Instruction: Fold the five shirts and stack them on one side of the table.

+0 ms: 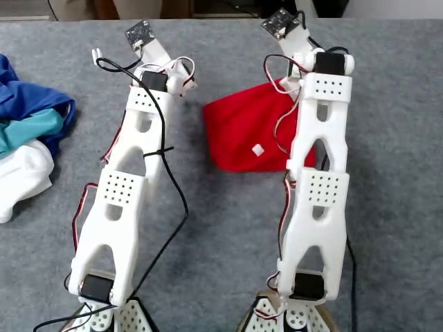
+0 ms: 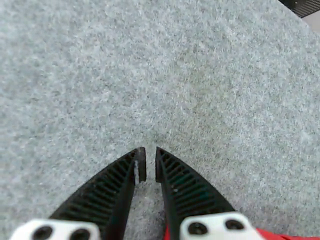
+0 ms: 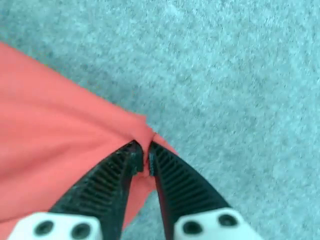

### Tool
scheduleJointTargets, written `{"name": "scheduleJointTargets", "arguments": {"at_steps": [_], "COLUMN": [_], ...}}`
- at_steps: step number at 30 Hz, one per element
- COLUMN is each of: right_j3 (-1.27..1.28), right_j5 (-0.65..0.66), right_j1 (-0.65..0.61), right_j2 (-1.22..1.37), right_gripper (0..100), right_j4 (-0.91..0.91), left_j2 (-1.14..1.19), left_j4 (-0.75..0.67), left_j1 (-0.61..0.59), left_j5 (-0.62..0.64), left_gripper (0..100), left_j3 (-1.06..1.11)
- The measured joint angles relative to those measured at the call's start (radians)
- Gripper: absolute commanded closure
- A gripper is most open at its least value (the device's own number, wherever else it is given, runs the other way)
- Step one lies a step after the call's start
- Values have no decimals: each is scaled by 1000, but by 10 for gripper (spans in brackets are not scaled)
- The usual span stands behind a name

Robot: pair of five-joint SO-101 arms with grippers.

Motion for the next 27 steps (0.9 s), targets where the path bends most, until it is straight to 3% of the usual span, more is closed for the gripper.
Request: {"name": "scheduleJointTargets", "arguments": {"at_steps": [9,14,16,19,22,27], "right_j3": [6,-15,-52,-135,-207,-104], "right_j5": [0,20,25,25,21,0], "right_j1": [-25,-25,-25,-26,-35,15], "right_j2": [0,0,0,0,-14,-115], "right_gripper": [869,843,865,995,991,992], "right_j4": [-48,12,61,164,282,299], "left_j2": [0,0,0,0,2,0], "left_j4": [0,0,0,2,71,137], "left_j1": [0,0,0,20,86,189], "left_j5": [0,0,0,-29,-74,-149], "left_gripper": [951,951,951,956,980,977], "left_j3": [0,0,0,0,-21,-120]}}
